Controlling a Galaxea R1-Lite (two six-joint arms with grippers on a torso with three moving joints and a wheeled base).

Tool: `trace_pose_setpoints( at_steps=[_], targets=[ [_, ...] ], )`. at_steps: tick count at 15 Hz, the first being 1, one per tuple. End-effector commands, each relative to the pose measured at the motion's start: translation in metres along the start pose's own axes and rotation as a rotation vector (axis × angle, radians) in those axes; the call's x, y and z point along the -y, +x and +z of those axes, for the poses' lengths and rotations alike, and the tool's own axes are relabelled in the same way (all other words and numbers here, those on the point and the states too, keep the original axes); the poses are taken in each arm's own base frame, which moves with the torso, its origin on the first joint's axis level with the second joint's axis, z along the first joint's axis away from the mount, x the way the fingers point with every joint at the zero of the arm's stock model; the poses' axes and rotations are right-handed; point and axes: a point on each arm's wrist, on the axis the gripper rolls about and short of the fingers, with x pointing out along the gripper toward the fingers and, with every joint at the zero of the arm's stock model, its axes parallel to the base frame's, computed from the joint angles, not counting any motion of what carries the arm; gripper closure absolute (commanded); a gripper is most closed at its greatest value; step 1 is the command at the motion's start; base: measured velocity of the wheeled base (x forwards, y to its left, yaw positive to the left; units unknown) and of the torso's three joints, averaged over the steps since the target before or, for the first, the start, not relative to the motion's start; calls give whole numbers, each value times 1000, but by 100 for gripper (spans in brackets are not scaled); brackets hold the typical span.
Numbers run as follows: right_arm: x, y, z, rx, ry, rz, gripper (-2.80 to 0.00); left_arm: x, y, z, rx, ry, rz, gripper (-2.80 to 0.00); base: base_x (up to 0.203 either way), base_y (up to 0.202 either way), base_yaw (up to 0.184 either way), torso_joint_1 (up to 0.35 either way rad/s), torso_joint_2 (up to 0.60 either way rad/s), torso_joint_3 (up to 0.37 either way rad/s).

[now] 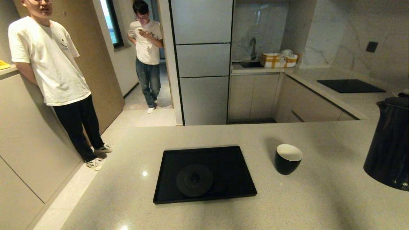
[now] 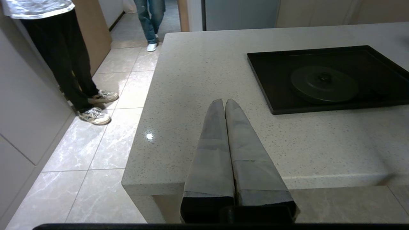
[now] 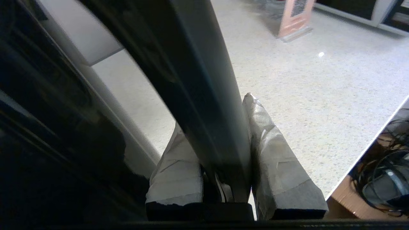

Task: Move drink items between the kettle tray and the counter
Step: Place it on the right

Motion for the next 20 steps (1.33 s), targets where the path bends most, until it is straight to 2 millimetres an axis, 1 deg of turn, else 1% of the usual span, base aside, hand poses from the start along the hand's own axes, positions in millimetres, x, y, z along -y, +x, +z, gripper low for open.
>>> trace_pose_setpoints(
  at_steps=[1, 3, 5, 7, 8, 11, 12, 14, 17, 20],
  targets=[
    [1, 16, -28, -8, -9, 4, 0, 0, 0, 0, 0, 0, 0, 0, 0, 0, 0, 0, 0, 0],
    [-1, 31, -53, -27, -18, 14, 0, 0, 0, 0, 0, 0, 0, 0, 0, 0, 0, 0, 0, 0],
    [-3, 36, -64, -6, -27, 19, 0, 0, 0, 0, 0, 0, 0, 0, 0, 0, 0, 0, 0, 0],
    [-2, 48, -97, -84, -27, 6, 0, 0, 0, 0, 0, 0, 0, 0, 0, 0, 0, 0, 0, 0],
    [-2, 52, -110, -114, -29, 1, 0, 0, 0, 0, 0, 0, 0, 0, 0, 0, 0, 0, 0, 0],
    [-5, 61, -129, -156, -27, 6, 0, 0, 0, 0, 0, 0, 0, 0, 0, 0, 0, 0, 0, 0],
    [-5, 64, -134, -167, -23, 7, 0, 0, 0, 0, 0, 0, 0, 0, 0, 0, 0, 0, 0, 0],
    [-4, 66, -134, -165, -24, 7, 0, 0, 0, 0, 0, 0, 0, 0, 0, 0, 0, 0, 0, 0],
    [-4, 63, -139, -188, -22, 11, 0, 0, 0, 0, 0, 0, 0, 0, 0, 0, 0, 0, 0, 0],
    [-5, 62, -137, -184, -22, 16, 0, 0, 0, 0, 0, 0, 0, 0, 0, 0, 0, 0, 0, 0]
  ],
)
